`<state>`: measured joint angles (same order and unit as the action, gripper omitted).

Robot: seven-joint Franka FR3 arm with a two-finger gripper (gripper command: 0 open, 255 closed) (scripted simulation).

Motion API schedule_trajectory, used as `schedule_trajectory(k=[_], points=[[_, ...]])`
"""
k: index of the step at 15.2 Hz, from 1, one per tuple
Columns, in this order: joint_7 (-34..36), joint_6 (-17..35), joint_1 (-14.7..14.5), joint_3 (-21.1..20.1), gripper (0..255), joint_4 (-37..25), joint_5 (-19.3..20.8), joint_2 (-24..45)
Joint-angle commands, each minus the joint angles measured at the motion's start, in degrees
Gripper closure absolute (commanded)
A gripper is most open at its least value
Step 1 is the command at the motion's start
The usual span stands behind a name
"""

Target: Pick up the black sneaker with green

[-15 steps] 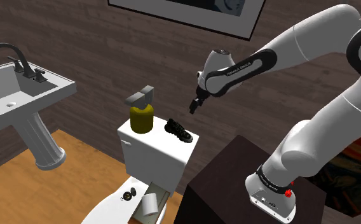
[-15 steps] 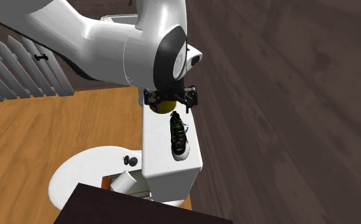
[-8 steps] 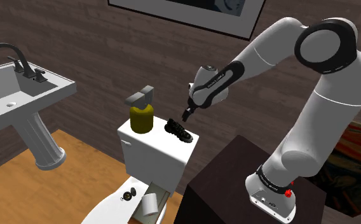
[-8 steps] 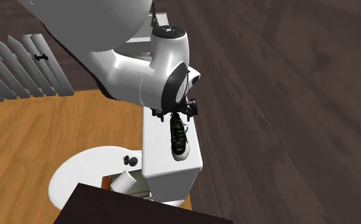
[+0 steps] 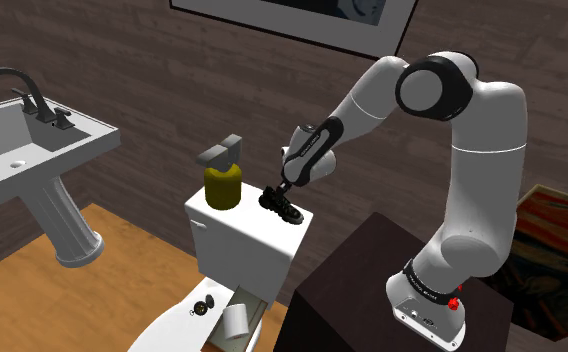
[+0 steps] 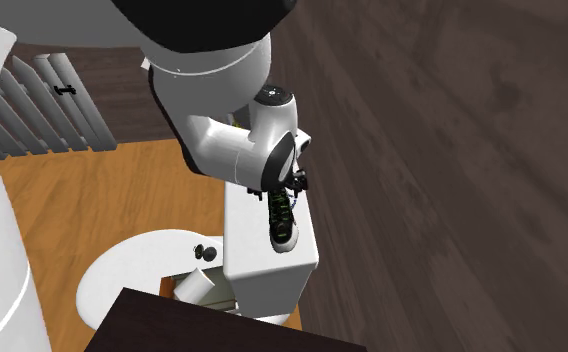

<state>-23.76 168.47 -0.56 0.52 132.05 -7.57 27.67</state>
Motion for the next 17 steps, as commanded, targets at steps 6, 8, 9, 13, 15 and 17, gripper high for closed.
schedule_trajectory(k=[6,8,9,13,15,17], points=[[-1.19,4.12,1.26,-1.15,0,-3.05,-0.36,7.09],[-1.28,4.92,1.41,-1.31,0,-3.58,-0.4,8.41],[-1.28,4.92,1.41,-1.32,0,-3.57,-0.4,8.41],[-1.27,4.95,1.4,-1.32,255,-3.57,-0.4,8.44],[-1.25,4.94,1.37,-1.31,255,-3.6,-0.41,8.45],[-1.24,4.95,1.35,-1.31,255,-3.56,-0.41,8.43]])
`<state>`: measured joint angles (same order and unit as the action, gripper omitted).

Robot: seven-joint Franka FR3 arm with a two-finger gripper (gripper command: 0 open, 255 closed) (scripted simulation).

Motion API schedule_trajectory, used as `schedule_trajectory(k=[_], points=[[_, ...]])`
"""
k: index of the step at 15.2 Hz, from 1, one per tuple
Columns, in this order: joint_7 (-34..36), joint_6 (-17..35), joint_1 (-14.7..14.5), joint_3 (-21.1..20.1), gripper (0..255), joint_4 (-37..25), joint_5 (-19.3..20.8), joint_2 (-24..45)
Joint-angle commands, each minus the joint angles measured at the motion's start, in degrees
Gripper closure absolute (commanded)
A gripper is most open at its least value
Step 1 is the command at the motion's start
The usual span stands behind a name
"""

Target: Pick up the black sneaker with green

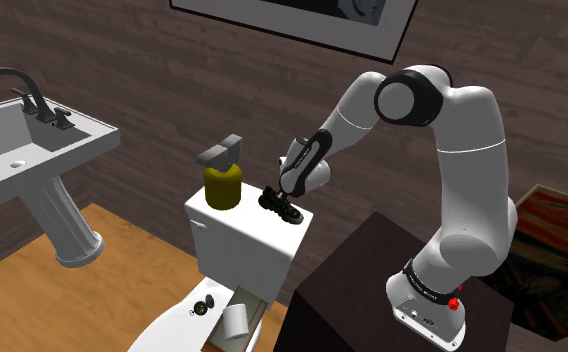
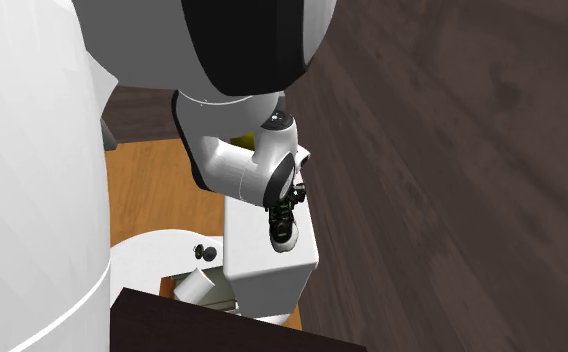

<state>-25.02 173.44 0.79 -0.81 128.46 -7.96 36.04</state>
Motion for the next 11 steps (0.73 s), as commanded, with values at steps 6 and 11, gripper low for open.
schedule_trajectory(k=[6,11], points=[[0.23,-2.12,-0.33,0.45,255,1.29,0.13,-3.29],[0.63,-4.91,-0.86,1.07,255,2.6,0.43,-7.38]])
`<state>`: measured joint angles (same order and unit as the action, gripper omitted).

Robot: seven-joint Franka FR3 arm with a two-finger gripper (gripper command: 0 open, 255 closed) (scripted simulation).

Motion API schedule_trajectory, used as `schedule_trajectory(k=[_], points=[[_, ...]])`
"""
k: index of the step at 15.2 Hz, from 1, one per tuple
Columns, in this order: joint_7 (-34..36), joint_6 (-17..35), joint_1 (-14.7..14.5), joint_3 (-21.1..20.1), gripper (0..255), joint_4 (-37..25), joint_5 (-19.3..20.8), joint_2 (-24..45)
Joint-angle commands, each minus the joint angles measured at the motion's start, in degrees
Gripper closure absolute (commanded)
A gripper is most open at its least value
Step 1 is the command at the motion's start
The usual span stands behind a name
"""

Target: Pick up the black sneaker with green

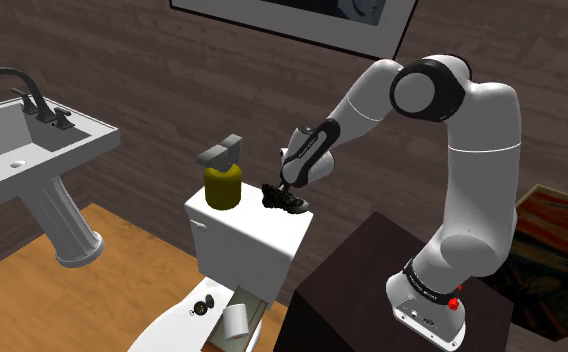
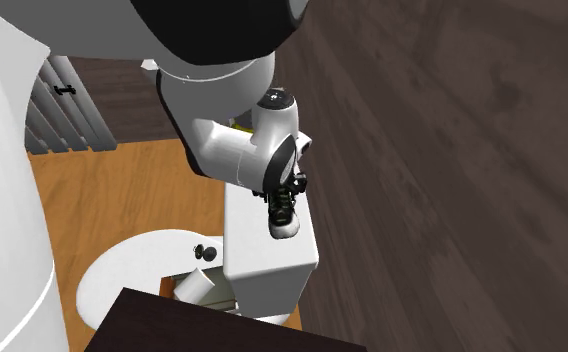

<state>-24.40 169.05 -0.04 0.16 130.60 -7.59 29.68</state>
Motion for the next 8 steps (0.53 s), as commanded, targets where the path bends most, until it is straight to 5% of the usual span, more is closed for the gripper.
schedule_trajectory(k=[1,8], points=[[0.11,-1.1,-0.15,0.24,255,0.68,0.13,-1.82],[0.65,-4.22,-0.7,0.92,255,1.65,0.63,-5.9]])
